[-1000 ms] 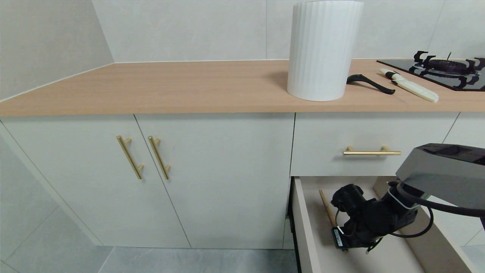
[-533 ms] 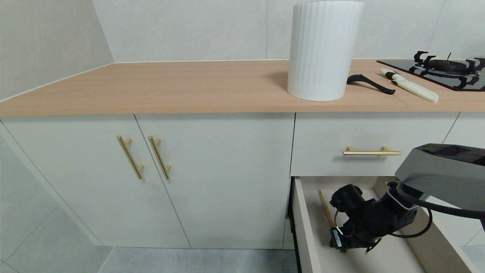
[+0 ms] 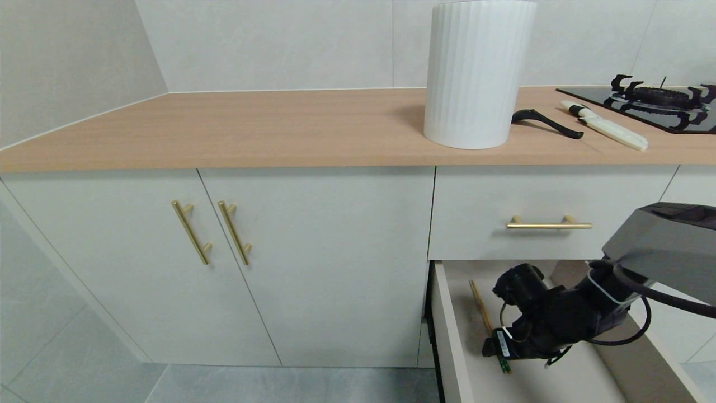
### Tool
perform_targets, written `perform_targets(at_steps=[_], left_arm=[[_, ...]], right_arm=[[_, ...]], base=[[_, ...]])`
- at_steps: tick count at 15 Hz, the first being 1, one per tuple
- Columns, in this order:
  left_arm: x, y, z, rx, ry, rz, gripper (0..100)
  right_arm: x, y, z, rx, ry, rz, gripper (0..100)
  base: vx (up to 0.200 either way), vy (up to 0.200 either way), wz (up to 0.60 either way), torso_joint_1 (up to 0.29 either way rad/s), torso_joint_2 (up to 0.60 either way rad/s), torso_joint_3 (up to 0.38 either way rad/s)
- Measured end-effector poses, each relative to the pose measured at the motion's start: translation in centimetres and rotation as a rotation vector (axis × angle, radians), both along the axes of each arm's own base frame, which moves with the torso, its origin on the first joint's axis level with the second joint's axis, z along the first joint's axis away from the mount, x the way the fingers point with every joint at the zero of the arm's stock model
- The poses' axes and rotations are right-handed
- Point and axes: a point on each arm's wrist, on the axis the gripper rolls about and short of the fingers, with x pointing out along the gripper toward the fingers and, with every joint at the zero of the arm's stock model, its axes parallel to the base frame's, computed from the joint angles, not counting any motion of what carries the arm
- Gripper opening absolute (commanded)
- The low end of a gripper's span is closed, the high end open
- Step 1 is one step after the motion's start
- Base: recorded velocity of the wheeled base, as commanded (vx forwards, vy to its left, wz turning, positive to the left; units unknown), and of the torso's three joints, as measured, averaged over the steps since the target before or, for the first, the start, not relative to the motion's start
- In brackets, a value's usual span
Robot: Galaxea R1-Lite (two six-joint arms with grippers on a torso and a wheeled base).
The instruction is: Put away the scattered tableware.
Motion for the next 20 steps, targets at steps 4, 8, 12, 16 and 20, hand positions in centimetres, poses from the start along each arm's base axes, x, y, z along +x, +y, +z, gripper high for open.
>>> perform_targets(at_steps=[4, 8, 12, 16, 20], left_arm=[[0.0, 0.0, 0.0, 0.0, 0.0, 0.0, 100], [0.0, 0.0, 0.0, 0.0, 0.0, 0.0, 100], [0.0, 0.0, 0.0, 0.0, 0.0, 0.0, 100], [0.0, 0.0, 0.0, 0.0, 0.0, 0.0, 100], [0.0, 0.0, 0.0, 0.0, 0.0, 0.0, 100]], right_arm=[[-1.5, -0.8, 6.0, 0.048, -0.146, 0.0, 100], [-4.4, -2.6, 13.6, 0.093, -0.373, 0.02, 100], [-7.2, -4.5, 18.3, 0.089, -0.543, 0.035, 100], [-8.6, -5.2, 20.3, 0.086, -0.624, 0.039, 100], [-9.1, -5.5, 20.8, 0.057, -0.651, 0.03, 100]], base=[[0.0, 0.0, 0.0, 0.0, 0.0, 0.0], [0.0, 0.0, 0.0, 0.0, 0.0, 0.0], [0.0, 0.0, 0.0, 0.0, 0.0, 0.0], [0.0, 0.0, 0.0, 0.0, 0.0, 0.0], [0.0, 0.0, 0.0, 0.007, -0.04, -0.027]])
